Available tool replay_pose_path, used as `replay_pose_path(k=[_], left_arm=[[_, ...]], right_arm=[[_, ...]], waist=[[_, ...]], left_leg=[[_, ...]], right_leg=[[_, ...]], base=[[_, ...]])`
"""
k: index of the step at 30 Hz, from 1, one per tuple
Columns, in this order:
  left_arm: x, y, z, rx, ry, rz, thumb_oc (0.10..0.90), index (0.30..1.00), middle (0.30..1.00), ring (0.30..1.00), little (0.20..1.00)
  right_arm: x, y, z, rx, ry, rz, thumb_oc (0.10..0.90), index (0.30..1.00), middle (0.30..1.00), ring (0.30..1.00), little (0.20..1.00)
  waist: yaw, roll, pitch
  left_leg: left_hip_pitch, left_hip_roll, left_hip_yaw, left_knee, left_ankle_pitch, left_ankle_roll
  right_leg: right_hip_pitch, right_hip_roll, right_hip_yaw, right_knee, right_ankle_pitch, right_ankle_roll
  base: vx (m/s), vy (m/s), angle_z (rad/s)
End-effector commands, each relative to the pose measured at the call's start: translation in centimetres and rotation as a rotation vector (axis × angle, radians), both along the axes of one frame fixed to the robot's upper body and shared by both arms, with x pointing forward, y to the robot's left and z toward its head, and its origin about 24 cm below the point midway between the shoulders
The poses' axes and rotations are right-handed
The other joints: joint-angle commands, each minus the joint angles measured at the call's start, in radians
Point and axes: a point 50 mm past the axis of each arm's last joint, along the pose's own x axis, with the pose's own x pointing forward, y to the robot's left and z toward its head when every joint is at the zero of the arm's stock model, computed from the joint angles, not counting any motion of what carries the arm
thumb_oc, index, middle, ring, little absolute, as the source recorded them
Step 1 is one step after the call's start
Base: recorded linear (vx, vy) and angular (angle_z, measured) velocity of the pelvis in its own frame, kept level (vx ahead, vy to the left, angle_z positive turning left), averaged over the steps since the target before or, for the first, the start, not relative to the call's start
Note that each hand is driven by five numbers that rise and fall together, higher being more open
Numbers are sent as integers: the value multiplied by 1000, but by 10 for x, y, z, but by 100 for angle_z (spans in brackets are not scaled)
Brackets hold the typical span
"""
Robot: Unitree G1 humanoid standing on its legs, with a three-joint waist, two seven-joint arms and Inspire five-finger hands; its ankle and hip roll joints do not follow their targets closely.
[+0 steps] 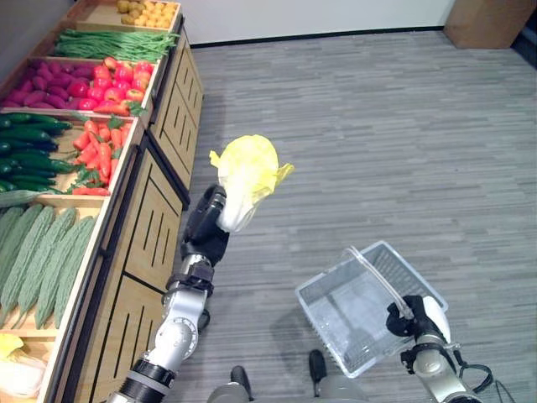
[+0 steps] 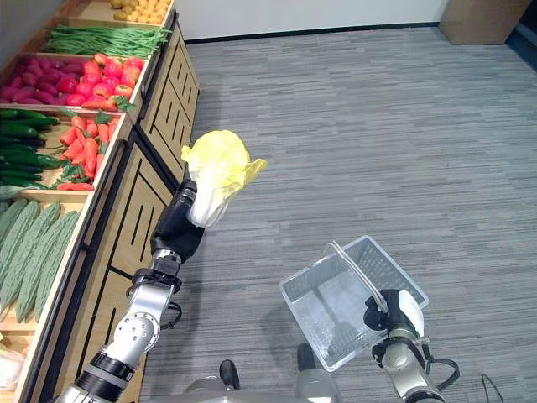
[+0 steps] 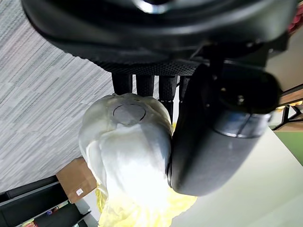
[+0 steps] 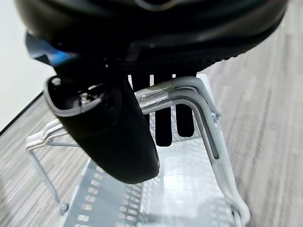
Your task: Get the vegetables into the basket
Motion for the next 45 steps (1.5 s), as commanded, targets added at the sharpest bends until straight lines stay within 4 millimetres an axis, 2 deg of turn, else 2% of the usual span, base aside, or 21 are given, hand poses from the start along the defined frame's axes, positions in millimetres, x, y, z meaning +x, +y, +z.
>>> replay_pose_path(k=[1, 3, 4, 6, 8, 10, 18, 20, 23, 27, 29, 33, 37, 41, 45], left_arm=[[12, -7, 42, -29, -241, -54, 400, 300, 300, 300, 300], [12, -9, 43, -1, -243, -80, 400, 300, 300, 300, 300], [12, -12, 44, 27, -247, -108, 400, 300, 300, 300, 300], [11, -15, 45, 47, -251, -136, 400, 300, 300, 300, 300], [11, -19, 46, 113, -265, -197, 400, 300, 300, 300, 300], [12, -22, 46, 160, -273, -237, 400, 300, 300, 300, 300], [10, -26, 45, 312, -280, -383, 400, 300, 300, 300, 300], [6, -34, 41, 394, -273, -500, 400, 300, 300, 300, 300], [5, -38, 39, 414, -271, -536, 400, 300, 300, 300, 300], [5, -51, 34, 434, -261, -596, 400, 300, 300, 300, 300], [5, -59, 28, 448, -243, -617, 400, 300, 300, 300, 300], [5, -67, 19, 490, -218, -627, 400, 300, 300, 300, 300], [7, -69, 15, 500, -202, -611, 400, 300, 300, 300, 300], [18, -67, -1, 590, -114, -480, 400, 300, 300, 300, 300], [26, -60, -9, 622, -54, -383, 400, 300, 300, 300, 300]], right_arm=[[44, -20, 61, -163, -280, 65, 400, 300, 300, 300, 300], [51, -26, 69, -185, -303, 62, 400, 300, 300, 300, 300], [60, -25, 80, -192, -347, 72, 400, 300, 300, 300, 300], [67, -24, 86, -189, -372, 78, 400, 300, 300, 300, 300], [85, -18, 100, -179, -429, 102, 400, 300, 300, 300, 300], [94, -13, 106, -172, -446, 125, 400, 300, 300, 300, 300], [113, -5, 124, -156, -495, 172, 400, 300, 300, 300, 300], [132, 6, 145, -161, -567, 212, 400, 300, 300, 300, 300], [140, 14, 153, -149, -606, 225, 400, 300, 300, 300, 300], [156, 44, 177, -109, -715, 314, 400, 300, 300, 300, 300], [161, 68, 189, -79, -774, 392, 400, 300, 300, 300, 300], [157, 93, 201, -21, -853, 487, 400, 300, 300, 300, 300], [152, 103, 205, 18, -886, 522, 400, 300, 300, 300, 300], [135, 120, 212, 118, -969, 575, 400, 300, 300, 300, 300], [126, 126, 221, 156, -1020, 609, 400, 300, 300, 300, 300]], waist=[[-13, -11, -80], [-15, -3, -95], [-16, 1, -105], [-15, 1, -106], [-6, -4, -110], [-1, -9, -112], [8, -14, -122], [13, -10, -127], [15, -6, -127], [15, 5, -128], [14, 8, -131], [8, 11, -138], [5, 10, -144], [-3, 5, -148], [-7, 2, -151]], left_leg=[[-43, 7, -22, -69, -31, -24], [-23, 5, -10, -112, -27, -15], [-14, -5, -6, -120, -35, -6], [-9, -11, 3, -120, -41, -3], [-3, -21, 18, -120, -56, 7], [-1, -25, 26, -120, -62, 9], [13, -29, 34, -120, -71, 9], [24, -25, 33, -120, -73, 4], [25, -24, 30, -120, -73, 3], [24, -18, 30, -120, -69, -3], [24, -16, 30, -120, -68, -4], [26, -15, 29, -120, -70, -5], [28, -15, 30, -120, -72, -4], [34, -15, 36, -120, -75, 0], [36, -14, 40, -120, -76, 0]], right_leg=[[-30, -34, -63, 33, -21, 84], [-34, -33, -57, 29, -19, 88], [-37, -40, -48, 21, -10, 94], [-38, -45, -38, 15, -2, 99], [-46, -57, -20, 8, 13, 113], [-52, -62, -12, 8, 21, 118], [-46, -69, -12, -1, 30, 124], [-34, -69, -16, -7, 26, 121], [-32, -68, -19, -7, 25, 121], [-29, -66, -26, -7, 24, 119], [-28, -64, -27, -7, 23, 118], [-23, -63, -32, -7, 19, 117], [-21, -64, -35, -7, 20, 118], [-17, -65, -38, -7, 19, 121], [-19, -66, -39, -7, 21, 121]], base=[[45, 41, 2], [83, 107, 2], [81, 162, -19], [38, 109, -26], [9, 119, -24], [1, 84, -22], [5, 11, -5], [0, 0, 0], [0, 0, 0], [0, 0, 0], [0, 0, 0], [0, 0, 0], [6, 0, 2], [3, 1, 1], [0, 0, 0]])
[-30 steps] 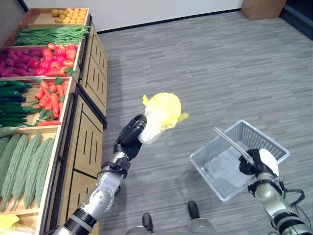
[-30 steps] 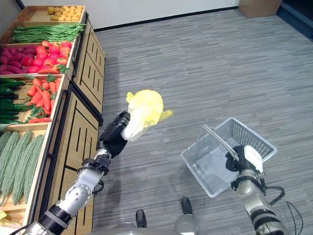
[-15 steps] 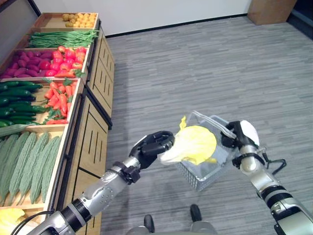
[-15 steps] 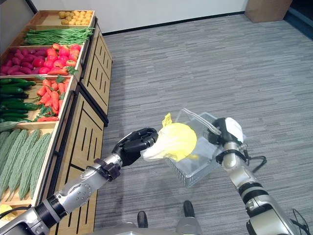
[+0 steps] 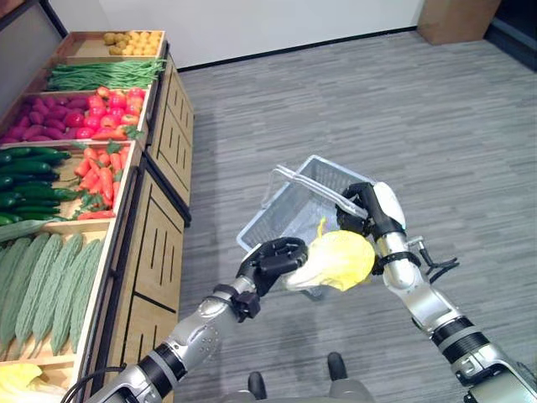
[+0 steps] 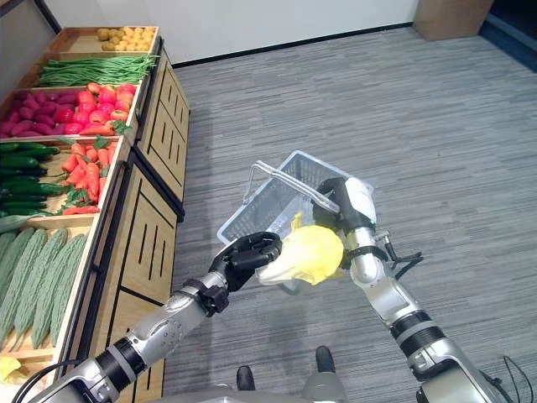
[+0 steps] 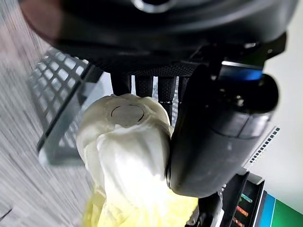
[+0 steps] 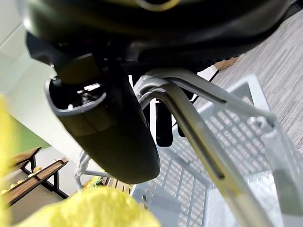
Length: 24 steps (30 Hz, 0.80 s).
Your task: Get the vegetables into the basket
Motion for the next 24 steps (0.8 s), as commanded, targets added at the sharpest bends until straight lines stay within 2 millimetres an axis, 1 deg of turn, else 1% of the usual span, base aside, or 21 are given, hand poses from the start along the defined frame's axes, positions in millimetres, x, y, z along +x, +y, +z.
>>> replay_pose_path(k=[1, 4, 5, 8, 9, 10, 12, 13, 14, 20, 21, 22, 23, 24], left_arm=[[35, 1, 32, 13, -182, 83, 400, 300, 300, 300, 300], [41, 14, 27, 52, -170, 177, 400, 300, 300, 300, 300], [41, 14, 27, 52, -170, 177, 400, 300, 300, 300, 300], [45, 21, 25, 65, -164, 231, 400, 300, 300, 300, 300], [47, 23, 25, 68, -164, 246, 400, 300, 300, 300, 300], [51, 28, 26, 77, -166, 283, 400, 300, 300, 300, 300], [51, 28, 25, 85, -165, 287, 400, 300, 300, 300, 300], [53, 31, 26, 103, -173, 307, 400, 300, 300, 300, 300], [53, 31, 25, 103, -172, 307, 400, 300, 300, 300, 300], [61, 32, 25, 151, -178, 353, 400, 300, 300, 300, 300], [62, 32, 25, 151, -178, 353, 414, 319, 319, 319, 319], [64, 30, 26, 199, -196, 348, 414, 319, 319, 319, 319], [64, 30, 26, 199, -196, 348, 716, 742, 742, 742, 742], [65, 30, 26, 233, -205, 345, 900, 1000, 1000, 1000, 1000]], right_arm=[[5, 25, 86, 177, -415, 143, 400, 300, 300, 300, 300], [-7, 35, 88, 249, -418, 219, 400, 300, 300, 300, 300], [-7, 34, 88, 249, -418, 219, 400, 300, 300, 300, 300], [-16, 41, 87, 281, -405, 275, 400, 300, 300, 300, 300], [-20, 42, 85, 303, -393, 293, 400, 300, 300, 300, 300], [-28, 48, 81, 350, -369, 338, 400, 300, 300, 300, 300], [-30, 48, 81, 349, -366, 350, 400, 300, 300, 300, 300], [-36, 51, 80, 355, -353, 385, 400, 300, 300, 300, 300], [-36, 51, 80, 355, -353, 385, 400, 300, 300, 300, 300], [-50, 64, 78, 407, -312, 489, 400, 300, 300, 300, 300], [-50, 64, 78, 407, -311, 489, 400, 300, 300, 300, 300], [-53, 69, 78, 424, -304, 517, 400, 300, 300, 300, 300], [-53, 69, 78, 424, -304, 517, 400, 300, 300, 300, 300], [-54, 70, 77, 429, -301, 524, 400, 300, 300, 300, 300]], waist=[[12, -61, -102], [8, -63, -106], [8, -63, -106], [3, -65, -107], [1, -64, -107], [-4, -66, -106], [-6, -66, -105], [-10, -67, -105], [-10, -66, -105], [-23, -69, -98], [-23, -69, -98], [-25, -69, -97], [-25, -69, -97], [-26, -68, -96]], left_leg=[[-17, 22, -22, 2, -23, -24], [-12, 24, -11, 2, -24, -25], [-12, 24, -11, 2, -24, -25], [-10, 26, -6, 2, -23, -26], [-11, 27, -4, 2, -23, -27], [-13, 28, -1, 2, -21, -29], [-14, 29, -1, 2, -21, -29], [-15, 30, 0, 2, -20, -31], [-15, 30, 0, 2, -20, -31], [-19, 32, 8, 2, -19, -33], [-20, 32, 8, 2, -19, -33], [-19, 32, 11, 2, -19, -34], [-19, 32, 11, 2, -19, -34], [-19, 32, 12, 2, -19, -34]], right_leg=[[13, -35, -83, -1, -19, 38], [11, -33, -78, -1, -17, 40], [11, -33, -78, -1, -17, 40], [8, -32, -75, -1, -16, 39], [7, -32, -76, -1, -16, 38], [7, -31, -78, -1, -15, 38], [6, -31, -78, -1, -15, 38], [5, -31, -78, -1, -15, 38], [5, -31, -79, -1, -15, 38], [-5, -30, -74, -1, -9, 40], [-5, -30, -74, -1, -9, 40], [-7, -30, -73, -1, -9, 41], [-7, -30, -72, -1, -9, 41], [-7, -31, -72, -1, -9, 40]], base=[[0, 0, 0], [0, 0, 0], [0, 0, 0], [0, 0, 0], [0, 0, 0], [0, 0, 0], [0, 0, 0], [0, 0, 0], [-1, -2, -4], [-6, 0, -3], [0, 0, 0], [0, 5, -4], [2, 7, -5], [4, 2, -7]])
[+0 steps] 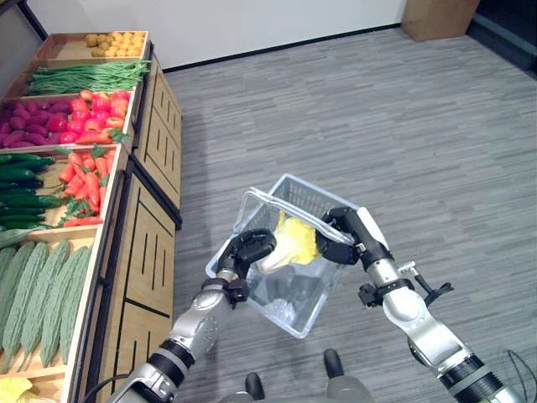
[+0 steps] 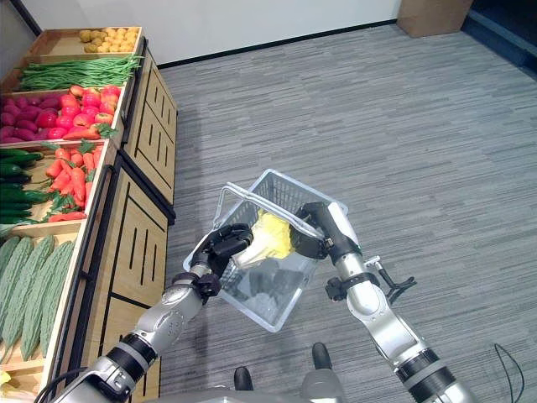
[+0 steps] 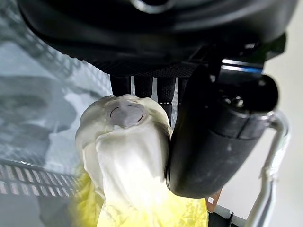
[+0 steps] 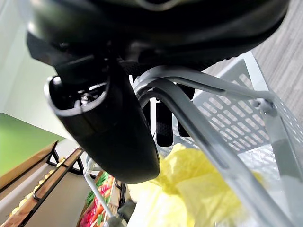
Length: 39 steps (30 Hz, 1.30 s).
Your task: Get the vegetables into the basket
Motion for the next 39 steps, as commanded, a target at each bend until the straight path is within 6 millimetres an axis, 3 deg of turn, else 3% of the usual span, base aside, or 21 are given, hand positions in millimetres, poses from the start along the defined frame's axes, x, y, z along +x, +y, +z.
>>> replay_pose_path(k=[1, 12, 17, 21, 22, 23, 28, 31, 34, 37, 39], left_arm=[[45, 3, 42, 152, -217, 10, 900, 1000, 1000, 1000, 1000], [49, -7, 54, 318, -314, -79, 900, 1000, 1000, 1000, 1000], [41, -13, 66, 238, -361, -106, 900, 1000, 1000, 1000, 1000], [24, -19, 98, 168, -506, -287, 900, 1000, 1000, 1000, 1000], [23, -19, 98, 168, -506, -287, 900, 1000, 1000, 1000, 1000], [12, -19, 107, 130, -551, -356, 900, 1000, 1000, 1000, 1000], [-10, -20, 106, 50, -542, -469, 900, 1000, 1000, 1000, 1000], [-33, -16, 92, -11, -463, -577, 900, 1000, 1000, 1000, 1000], [-38, -8, 78, -31, -401, -547, 900, 1000, 1000, 1000, 1000], [-44, 18, 51, -7, -287, -398, 900, 1000, 1000, 1000, 1000], [-44, 23, 45, 8, -268, -370, 900, 1000, 1000, 1000, 1000]], right_arm=[[-3, 40, 90, 292, -440, 238, 400, 300, 300, 300, 300], [-1, 38, 92, 251, -462, 216, 400, 300, 300, 300, 300], [4, 28, 91, 167, -490, 150, 400, 300, 300, 300, 300], [12, 10, 80, 81, -468, 41, 400, 300, 300, 300, 300], [12, 10, 79, 82, -468, 41, 400, 300, 300, 300, 300], [16, 2, 76, 10, -473, 5, 400, 300, 300, 300, 300], [21, -11, 66, -41, -438, -55, 400, 300, 300, 300, 300], [26, -29, 45, -115, -373, -152, 400, 300, 300, 300, 300], [25, -36, 34, -158, -337, -182, 400, 300, 300, 300, 300], [18, -54, 12, -203, -250, -261, 400, 300, 300, 300, 300], [17, -57, 9, -210, -239, -275, 400, 300, 300, 300, 300]], waist=[[20, -59, -100], [26, -56, -97], [36, -54, -98], [52, -51, -99], [51, -52, -100], [59, -53, -100], [69, -57, -100], [81, -58, -97], [84, -60, -98], [92, -64, -96], [92, -64, -97]], left_leg=[[-16, 24, -10, 2, -18, -33], [-16, 23, -19, 2, -19, -32], [-18, 23, -31, 2, -17, -33], [-22, 21, -47, 2, -18, -31], [-22, 21, -47, 2, -18, -31], [-21, 21, -52, 2, -19, -30], [-16, 19, -59, 2, -23, -28], [-11, 19, -64, 2, -26, -26], [-10, 20, -65, 2, -28, -27], [-12, 21, -70, 2, -24, -26], [-13, 20, -71, 2, -24, -26]], right_leg=[[10, -39, -88, 0, -8, 40], [15, -41, -98, 0, -11, 36], [22, -42, -106, 0, -15, 35], [31, -45, -117, 0, -21, 33], [31, -45, -117, 0, -21, 33], [34, -45, -120, 0, -24, 33], [41, -44, -120, 0, -27, 33], [48, -43, -122, 0, -30, 29], [49, -42, -121, 0, -32, 27], [48, -41, -124, 0, -32, 24], [48, -40, -124, 0, -32, 23]], base=[[-3, 3, -4], [0, 0, 0], [2, -3, 2], [0, -2, 5], [8, -3, 9], [11, -6, 6], [10, -9, 7], [7, -6, 4], [0, 0, 0], [0, 0, 0], [0, -10, 4]])
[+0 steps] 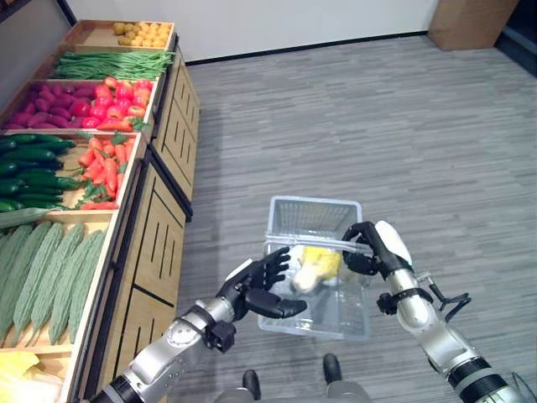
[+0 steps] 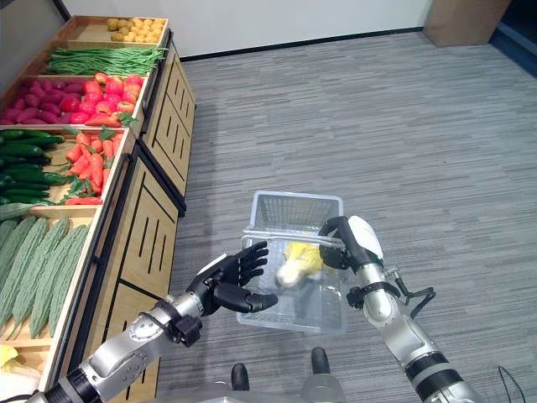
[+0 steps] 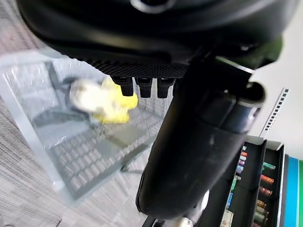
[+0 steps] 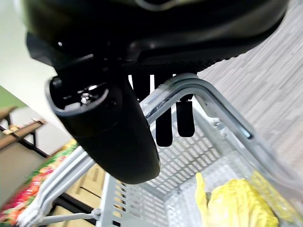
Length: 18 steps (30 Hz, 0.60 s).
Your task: Get the vegetables into the basket
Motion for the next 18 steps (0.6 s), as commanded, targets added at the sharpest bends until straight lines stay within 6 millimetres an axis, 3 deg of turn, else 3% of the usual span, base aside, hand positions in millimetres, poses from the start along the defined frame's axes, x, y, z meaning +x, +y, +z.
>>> replay_pose_path(k=[1, 4, 6, 7, 8, 9, 11, 13, 18], left_arm=[[24, 20, 17, 23, -165, 112, 900, 1000, 1000, 1000, 1000], [10, 42, -17, 145, -53, 203, 900, 1000, 1000, 1000, 1000], [8, 46, -24, 188, -39, 207, 900, 1000, 1000, 1000, 1000], [-5, 62, -51, 341, 32, 255, 900, 1000, 1000, 1000, 1000], [-5, 62, -51, 341, 31, 255, 900, 1000, 1000, 1000, 1000], [-17, 67, -70, 353, 130, 309, 900, 1000, 1000, 1000, 1000], [-21, 70, -79, 390, 161, 328, 900, 1000, 1000, 1000, 1000], [-33, 79, -98, 560, 201, 319, 900, 1000, 1000, 1000, 1000], [-53, 87, -123, 760, 291, 264, 900, 1000, 1000, 1000, 1000]], right_arm=[[21, -1, 50, 63, -310, -29, 400, 300, 300, 300, 300], [12, -17, 32, 44, -240, -101, 400, 300, 300, 300, 300], [10, -20, 28, 46, -222, -118, 400, 300, 300, 300, 300], [-1, -33, 12, 43, -157, -180, 400, 300, 300, 300, 300], [-1, -33, 12, 42, -157, -180, 400, 300, 300, 300, 300], [-7, -39, 5, 45, -127, -215, 400, 300, 300, 300, 300], [-9, -41, 2, 45, -111, -231, 400, 300, 300, 300, 300], [-18, -49, -6, 42, -82, -270, 400, 300, 300, 300, 300], [-29, -57, -18, 55, -46, -332, 400, 300, 300, 300, 300]], waist=[[11, -53, -98], [14, -54, -98], [13, -54, -99], [11, -56, -100], [11, -55, -101], [9, -57, -101], [8, -56, -101], [6, -59, -101], [3, -63, -99]], left_leg=[[-19, 14, -38, 2, -25, -21], [-19, 16, -38, 2, -22, -22], [-19, 17, -38, 2, -22, -22], [-18, 18, -38, 2, -20, -23], [-18, 18, -38, 2, -20, -23], [-19, 20, -37, 2, -19, -23], [-20, 20, -37, 2, -18, -24], [-25, 22, -36, 2, -17, -25], [-31, 26, -34, 2, -14, -28]], right_leg=[[22, -41, -86, 0, -30, 28], [24, -40, -87, 0, -31, 26], [25, -39, -88, 0, -32, 25], [25, -38, -88, 0, -32, 24], [25, -38, -88, 0, -32, 24], [23, -37, -88, 0, -31, 23], [21, -36, -87, 0, -30, 23], [13, -34, -87, 0, -27, 23], [5, -32, -85, 0, -27, 22]], base=[[3, -14, 4], [0, 0, 0], [12, -12, 4], [13, -9, 3], [0, 0, 0], [0, 0, 0], [0, 0, 0], [0, 0, 0], [0, 0, 0]])
